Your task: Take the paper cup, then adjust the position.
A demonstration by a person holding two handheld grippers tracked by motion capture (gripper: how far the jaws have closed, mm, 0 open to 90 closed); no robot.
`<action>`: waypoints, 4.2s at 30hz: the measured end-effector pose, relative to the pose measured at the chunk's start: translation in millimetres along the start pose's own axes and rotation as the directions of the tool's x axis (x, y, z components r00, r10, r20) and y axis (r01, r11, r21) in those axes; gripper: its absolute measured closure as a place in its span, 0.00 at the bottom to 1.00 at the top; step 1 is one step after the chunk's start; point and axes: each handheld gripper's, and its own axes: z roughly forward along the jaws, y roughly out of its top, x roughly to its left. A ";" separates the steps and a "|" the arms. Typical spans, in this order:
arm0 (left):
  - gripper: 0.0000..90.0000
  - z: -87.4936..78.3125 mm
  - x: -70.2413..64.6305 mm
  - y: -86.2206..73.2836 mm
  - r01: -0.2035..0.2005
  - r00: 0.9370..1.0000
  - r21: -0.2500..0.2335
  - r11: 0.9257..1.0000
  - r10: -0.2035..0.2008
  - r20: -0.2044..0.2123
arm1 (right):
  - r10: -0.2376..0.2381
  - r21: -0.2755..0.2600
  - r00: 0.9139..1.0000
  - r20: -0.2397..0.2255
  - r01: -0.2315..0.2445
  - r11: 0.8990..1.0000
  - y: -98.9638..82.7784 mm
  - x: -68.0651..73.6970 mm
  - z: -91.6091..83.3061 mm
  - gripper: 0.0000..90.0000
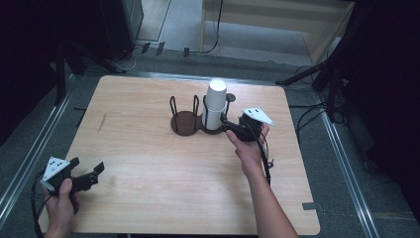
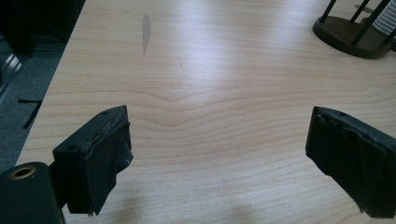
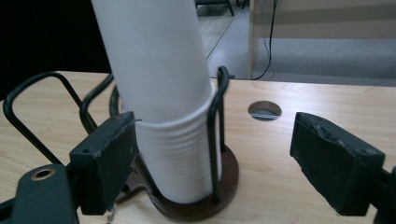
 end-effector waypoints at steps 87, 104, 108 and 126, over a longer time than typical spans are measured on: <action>0.08 -2.0 1.4 1.0 0.004 1.000 -0.002 1.000 -0.004 0.027 | -0.044 -0.137 0.997 0.057 0.051 0.989 81.1 51.0 17.6 0.32; 0.08 -5.3 -5.3 1.2 -0.036 0.998 -0.021 0.999 0.037 0.048 | -0.044 -0.140 0.995 0.092 0.057 0.988 62.5 32.1 -18.6 0.32; 0.08 -5.9 -4.2 1.9 -0.013 0.996 -0.025 1.000 0.015 0.087 | -0.034 -0.132 0.996 0.082 0.045 0.990 53.1 28.4 -27.2 0.32; 0.00 -0.4 -49.0 27.9 -0.061 0.976 -0.015 0.998 0.063 0.210 | -0.103 -0.092 0.990 0.093 0.111 0.990 -13.3 13.8 -77.2 0.31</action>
